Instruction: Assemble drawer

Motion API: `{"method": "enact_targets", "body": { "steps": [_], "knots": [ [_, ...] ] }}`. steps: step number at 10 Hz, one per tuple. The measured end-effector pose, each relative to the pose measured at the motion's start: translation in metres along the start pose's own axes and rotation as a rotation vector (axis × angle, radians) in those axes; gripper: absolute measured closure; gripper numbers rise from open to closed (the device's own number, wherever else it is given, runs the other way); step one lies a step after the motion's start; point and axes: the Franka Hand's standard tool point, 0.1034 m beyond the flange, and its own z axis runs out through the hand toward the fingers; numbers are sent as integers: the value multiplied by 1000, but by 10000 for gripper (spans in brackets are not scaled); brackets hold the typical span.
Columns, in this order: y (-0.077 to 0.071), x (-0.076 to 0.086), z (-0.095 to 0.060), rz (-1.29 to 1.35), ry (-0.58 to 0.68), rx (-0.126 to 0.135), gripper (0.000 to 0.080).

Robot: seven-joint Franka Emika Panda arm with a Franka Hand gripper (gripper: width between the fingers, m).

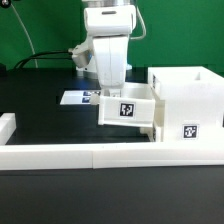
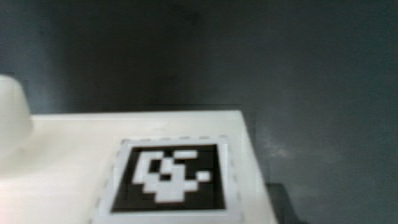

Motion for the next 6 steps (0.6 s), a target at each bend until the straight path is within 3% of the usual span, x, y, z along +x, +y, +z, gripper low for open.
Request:
{"method": "enact_targets", "body": {
  "steps": [1, 3, 6],
  "knots": [
    [-2, 0, 1, -2, 0, 3, 757],
    [-1, 1, 2, -7, 4, -26, 757],
    [-2, 0, 3, -3, 3, -23, 757]
  ]
}}
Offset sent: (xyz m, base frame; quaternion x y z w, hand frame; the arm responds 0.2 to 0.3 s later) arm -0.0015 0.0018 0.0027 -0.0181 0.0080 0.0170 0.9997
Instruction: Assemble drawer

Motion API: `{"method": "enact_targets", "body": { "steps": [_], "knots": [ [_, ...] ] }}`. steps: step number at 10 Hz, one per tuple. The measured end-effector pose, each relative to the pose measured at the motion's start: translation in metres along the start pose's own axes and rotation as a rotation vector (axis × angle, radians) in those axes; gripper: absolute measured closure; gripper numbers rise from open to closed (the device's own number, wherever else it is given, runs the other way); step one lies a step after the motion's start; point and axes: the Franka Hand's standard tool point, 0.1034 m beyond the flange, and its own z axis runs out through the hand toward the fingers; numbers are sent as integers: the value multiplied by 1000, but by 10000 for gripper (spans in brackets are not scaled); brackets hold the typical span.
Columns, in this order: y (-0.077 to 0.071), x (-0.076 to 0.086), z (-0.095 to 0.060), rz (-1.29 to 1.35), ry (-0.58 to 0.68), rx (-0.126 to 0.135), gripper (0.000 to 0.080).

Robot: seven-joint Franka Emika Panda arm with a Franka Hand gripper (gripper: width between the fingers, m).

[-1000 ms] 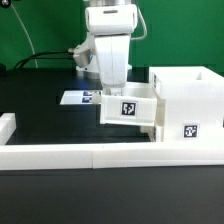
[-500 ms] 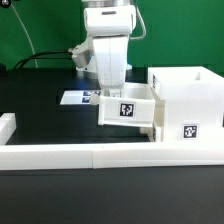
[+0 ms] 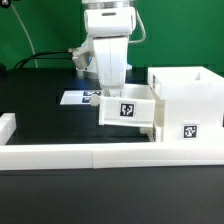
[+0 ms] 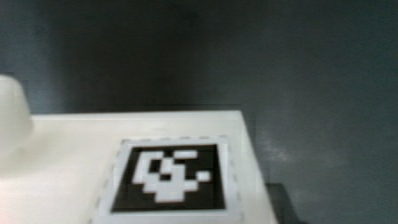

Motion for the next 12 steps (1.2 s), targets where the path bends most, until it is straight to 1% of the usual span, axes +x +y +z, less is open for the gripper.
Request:
{"method": "enact_targets", "body": {
  "steps": [1, 2, 5, 6, 7, 10, 12],
  "knots": [
    [0, 0, 0, 0, 0, -3, 757],
    [0, 1, 1, -1, 3, -21, 757],
    [0, 6, 1, -18, -1, -6, 757],
    [0, 7, 1, -20, 0, -11, 757],
    [1, 4, 1, -10, 4, -29, 757],
    [0, 3, 1, -11, 3, -27, 757],
    [0, 7, 2, -32, 1, -24, 757]
  ]
}}
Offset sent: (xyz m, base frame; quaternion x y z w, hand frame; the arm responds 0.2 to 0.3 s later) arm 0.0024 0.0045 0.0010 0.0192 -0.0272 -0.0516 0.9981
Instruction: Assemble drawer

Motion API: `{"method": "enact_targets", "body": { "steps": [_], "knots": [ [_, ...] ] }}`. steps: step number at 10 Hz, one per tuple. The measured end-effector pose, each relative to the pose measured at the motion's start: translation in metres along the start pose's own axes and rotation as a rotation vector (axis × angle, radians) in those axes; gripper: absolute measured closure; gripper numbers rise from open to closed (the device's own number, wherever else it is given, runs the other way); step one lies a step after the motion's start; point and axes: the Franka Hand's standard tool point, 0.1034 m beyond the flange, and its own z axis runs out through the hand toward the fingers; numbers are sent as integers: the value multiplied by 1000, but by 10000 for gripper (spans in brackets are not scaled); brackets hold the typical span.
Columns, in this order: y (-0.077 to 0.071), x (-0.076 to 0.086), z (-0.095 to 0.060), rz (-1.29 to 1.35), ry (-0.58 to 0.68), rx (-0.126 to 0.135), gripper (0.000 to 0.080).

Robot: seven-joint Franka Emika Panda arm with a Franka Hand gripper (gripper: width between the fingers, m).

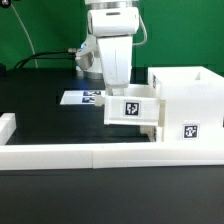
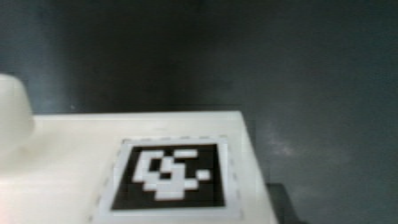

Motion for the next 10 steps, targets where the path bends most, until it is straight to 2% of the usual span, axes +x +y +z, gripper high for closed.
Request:
{"method": "enact_targets", "body": {
  "steps": [2, 9, 10],
  "knots": [
    [0, 3, 0, -10, -2, 7, 757],
    [0, 6, 0, -18, -4, 4, 757],
    [0, 7, 0, -10, -7, 13, 757]
  ]
}}
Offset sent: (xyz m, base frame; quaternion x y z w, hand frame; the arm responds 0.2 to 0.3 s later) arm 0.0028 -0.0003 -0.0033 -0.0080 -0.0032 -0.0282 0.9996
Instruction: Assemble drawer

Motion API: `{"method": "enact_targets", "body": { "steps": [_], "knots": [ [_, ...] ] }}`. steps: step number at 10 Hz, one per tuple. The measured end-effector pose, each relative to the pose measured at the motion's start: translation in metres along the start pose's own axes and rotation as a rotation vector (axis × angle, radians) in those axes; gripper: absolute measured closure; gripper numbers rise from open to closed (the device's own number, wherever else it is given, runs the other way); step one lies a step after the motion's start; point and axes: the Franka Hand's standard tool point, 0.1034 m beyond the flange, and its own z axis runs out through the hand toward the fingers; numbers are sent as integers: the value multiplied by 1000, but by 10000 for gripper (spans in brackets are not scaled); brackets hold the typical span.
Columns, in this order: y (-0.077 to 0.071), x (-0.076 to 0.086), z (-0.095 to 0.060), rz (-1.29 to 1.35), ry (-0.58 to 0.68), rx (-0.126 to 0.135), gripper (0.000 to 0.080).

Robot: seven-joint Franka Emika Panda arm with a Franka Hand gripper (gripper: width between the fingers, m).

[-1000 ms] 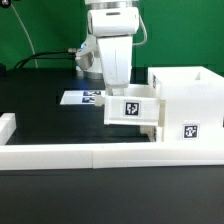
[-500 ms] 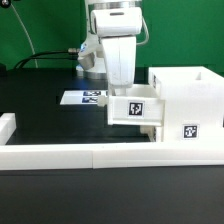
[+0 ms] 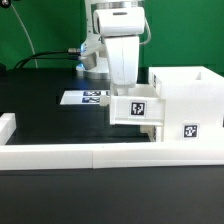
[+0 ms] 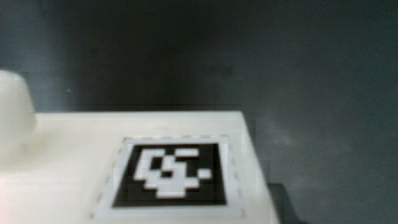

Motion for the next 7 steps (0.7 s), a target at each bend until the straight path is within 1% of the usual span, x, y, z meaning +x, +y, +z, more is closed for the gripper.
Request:
{"method": "enact_targets", "body": {
  "steps": [1, 3, 4, 7],
  "knots": [
    [0, 2, 0, -5, -3, 14, 757],
    [0, 9, 1, -25, -1, 12, 757],
    [0, 9, 1, -24, 0, 8, 757],
    [0, 8, 1, -23, 0, 8, 757]
  ]
}}
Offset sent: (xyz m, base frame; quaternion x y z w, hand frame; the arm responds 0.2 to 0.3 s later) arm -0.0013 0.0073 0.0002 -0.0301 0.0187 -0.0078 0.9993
